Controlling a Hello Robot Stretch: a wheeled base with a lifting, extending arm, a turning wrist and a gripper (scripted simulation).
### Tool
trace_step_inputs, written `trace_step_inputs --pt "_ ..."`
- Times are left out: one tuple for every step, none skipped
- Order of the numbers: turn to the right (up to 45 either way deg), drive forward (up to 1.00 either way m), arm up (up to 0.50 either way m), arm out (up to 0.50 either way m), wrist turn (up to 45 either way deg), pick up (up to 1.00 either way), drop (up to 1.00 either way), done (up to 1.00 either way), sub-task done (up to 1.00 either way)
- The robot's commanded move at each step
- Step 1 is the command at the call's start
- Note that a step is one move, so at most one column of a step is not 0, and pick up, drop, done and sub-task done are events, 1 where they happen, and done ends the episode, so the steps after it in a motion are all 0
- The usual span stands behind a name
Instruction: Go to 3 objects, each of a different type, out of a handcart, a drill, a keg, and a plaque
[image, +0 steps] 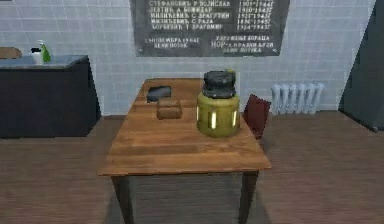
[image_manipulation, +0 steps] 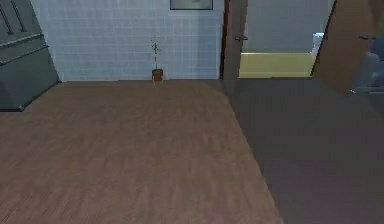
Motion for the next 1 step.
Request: trace_step_inputs --pt "45.0 0.0 0.0 0.0 0.0 0.0 0.0 0.0 0.0"
